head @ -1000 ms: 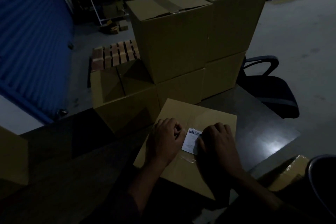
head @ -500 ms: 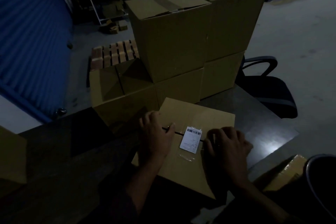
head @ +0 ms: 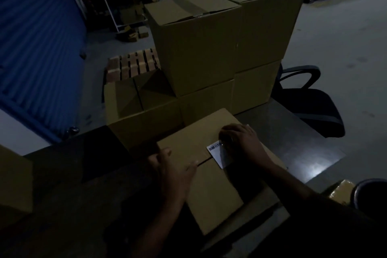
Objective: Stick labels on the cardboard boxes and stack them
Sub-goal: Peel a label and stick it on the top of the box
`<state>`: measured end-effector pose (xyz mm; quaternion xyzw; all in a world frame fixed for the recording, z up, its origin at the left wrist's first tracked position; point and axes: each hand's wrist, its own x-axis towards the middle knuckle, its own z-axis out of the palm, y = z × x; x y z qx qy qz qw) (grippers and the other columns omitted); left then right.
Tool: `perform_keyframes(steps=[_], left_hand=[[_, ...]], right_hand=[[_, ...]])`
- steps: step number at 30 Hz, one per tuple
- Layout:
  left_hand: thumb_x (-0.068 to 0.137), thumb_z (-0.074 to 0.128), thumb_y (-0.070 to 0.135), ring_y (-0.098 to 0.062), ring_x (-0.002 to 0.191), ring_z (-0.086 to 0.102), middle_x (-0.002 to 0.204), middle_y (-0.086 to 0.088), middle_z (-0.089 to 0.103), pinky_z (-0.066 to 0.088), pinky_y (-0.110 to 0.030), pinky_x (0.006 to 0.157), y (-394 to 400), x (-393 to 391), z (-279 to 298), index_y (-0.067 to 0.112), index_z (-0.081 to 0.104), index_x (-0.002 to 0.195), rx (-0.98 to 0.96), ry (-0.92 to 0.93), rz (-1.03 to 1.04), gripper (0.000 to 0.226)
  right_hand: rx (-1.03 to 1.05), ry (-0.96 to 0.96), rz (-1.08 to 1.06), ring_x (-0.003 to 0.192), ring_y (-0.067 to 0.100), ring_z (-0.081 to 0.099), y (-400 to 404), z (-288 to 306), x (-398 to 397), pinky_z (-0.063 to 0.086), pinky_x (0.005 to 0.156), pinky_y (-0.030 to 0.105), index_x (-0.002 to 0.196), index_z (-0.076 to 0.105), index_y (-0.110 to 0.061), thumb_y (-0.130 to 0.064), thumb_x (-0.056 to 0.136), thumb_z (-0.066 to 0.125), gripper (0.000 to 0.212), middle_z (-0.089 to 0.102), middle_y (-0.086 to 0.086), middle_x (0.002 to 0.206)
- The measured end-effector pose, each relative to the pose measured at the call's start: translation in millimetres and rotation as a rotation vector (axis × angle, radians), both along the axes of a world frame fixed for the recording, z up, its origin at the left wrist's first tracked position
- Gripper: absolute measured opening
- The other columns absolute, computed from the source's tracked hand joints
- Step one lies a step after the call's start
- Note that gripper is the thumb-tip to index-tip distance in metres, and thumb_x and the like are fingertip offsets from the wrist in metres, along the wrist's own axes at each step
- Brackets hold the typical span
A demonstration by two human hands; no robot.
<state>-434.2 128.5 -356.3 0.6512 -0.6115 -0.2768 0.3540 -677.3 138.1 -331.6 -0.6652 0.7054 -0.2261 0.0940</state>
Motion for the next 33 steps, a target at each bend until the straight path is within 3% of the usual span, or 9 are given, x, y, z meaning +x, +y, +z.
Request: perform_keyframes(steps=[2, 4, 6, 8, 12, 14, 19, 23, 33], left_hand=[[0.068, 0.096, 0.036, -0.023, 0.113, 0.052, 0.133, 0.001, 0.036, 0.055, -0.047, 0.095, 5.8, 1.4, -3.0, 0.027, 0.053, 0.126, -0.113, -0.042, -0.011, 0.073], [0.07, 0.092, 0.026, -0.026, 0.117, 0.05, 0.129, 0.0, 0.041, 0.052, -0.048, 0.098, 3.0, -2.3, 2.2, 0.028, 0.057, 0.121, -0.199, -0.121, -0.082, 0.062], [0.075, 0.085, 0.021, -0.023, 0.118, 0.051, 0.124, 0.005, 0.042, 0.052, -0.046, 0.097, -5.2, -10.8, 11.6, 0.032, 0.056, 0.117, -0.213, -0.191, -0.225, 0.052], [0.082, 0.078, 0.027, -0.017, 0.118, 0.053, 0.124, 0.01, 0.045, 0.054, -0.044, 0.092, -16.0, -20.9, 18.0, 0.036, 0.054, 0.117, -0.197, -0.237, -0.37, 0.043], [0.092, 0.067, 0.047, -0.014, 0.111, 0.054, 0.12, 0.01, 0.052, 0.052, -0.042, 0.09, -33.0, -31.9, 12.3, 0.034, 0.058, 0.116, -0.22, -0.33, -0.429, 0.029], [0.092, 0.066, 0.051, -0.011, 0.109, 0.054, 0.118, 0.011, 0.052, 0.053, -0.041, 0.089, -33.2, -31.7, 7.4, 0.035, 0.059, 0.115, -0.237, -0.331, -0.415, 0.029], [0.093, 0.067, 0.049, -0.009, 0.106, 0.054, 0.118, 0.012, 0.053, 0.055, -0.041, 0.088, -33.6, -31.1, 3.1, 0.034, 0.059, 0.115, -0.238, -0.31, -0.402, 0.028], [0.092, 0.062, 0.053, -0.009, 0.105, 0.054, 0.117, 0.014, 0.051, 0.055, -0.041, 0.088, -34.7, -30.3, 0.7, 0.038, 0.056, 0.113, -0.237, -0.307, -0.4, 0.027], [0.09, 0.065, 0.049, -0.008, 0.101, 0.055, 0.111, 0.015, 0.052, 0.055, -0.041, 0.083, -36.5, -29.7, -3.7, 0.038, 0.056, 0.107, -0.277, -0.289, -0.393, 0.022]], right_hand=[[0.017, -0.029, 0.04, 0.13, 0.017, 0.052, -7.0, 4.3, 3.6, 0.021, 0.118, 0.052, 0.12, 0.072, -0.028, -0.047, 0.094, 0.04, 0.045, 0.062, -0.004, 0.136], [-0.025, -0.025, -0.02, 0.125, 0.022, 0.055, -4.7, 4.1, 8.6, 0.028, 0.115, 0.048, 0.116, 0.073, -0.026, -0.037, 0.098, 0.055, 0.028, 0.065, -0.002, 0.13], [-0.1, 0.007, -0.141, 0.114, 0.025, 0.056, 5.9, -1.0, 17.5, 0.039, 0.098, 0.042, 0.109, 0.072, -0.024, -0.037, 0.097, 0.062, 0.02, 0.067, -0.001, 0.119], [-0.117, 0.018, -0.213, 0.108, 0.022, 0.052, 22.3, -6.5, 29.5, 0.041, 0.088, 0.04, 0.105, 0.07, -0.027, -0.046, 0.094, 0.061, 0.024, 0.064, -0.004, 0.111], [-0.092, 0.069, -0.174, 0.109, 0.022, 0.05, 38.1, -15.6, 40.3, 0.04, 0.093, 0.042, 0.101, 0.066, -0.028, -0.061, 0.087, 0.046, 0.041, 0.058, -0.003, 0.11], [-0.092, 0.04, -0.19, 0.108, 0.023, 0.051, 37.3, -15.3, 39.1, 0.039, 0.094, 0.042, 0.096, 0.064, -0.027, -0.061, 0.088, 0.046, 0.039, 0.057, -0.003, 0.108], [-0.08, 0.106, -0.174, 0.117, 0.022, 0.048, 36.6, -19.7, 40.0, 0.038, 0.1, 0.042, 0.113, 0.062, -0.025, -0.062, 0.089, 0.056, 0.044, 0.055, -0.001, 0.122], [-0.068, 0.079, -0.19, 0.114, 0.022, 0.048, 34.2, -18.3, 39.6, 0.038, 0.099, 0.043, 0.103, 0.06, -0.026, -0.065, 0.087, 0.047, 0.044, 0.054, -0.002, 0.116], [-0.089, 0.094, -0.147, 0.121, 0.023, 0.045, 34.7, -17.5, 37.7, 0.032, 0.099, 0.041, 0.117, 0.062, -0.027, -0.062, 0.087, 0.049, 0.047, 0.053, -0.002, 0.127]])
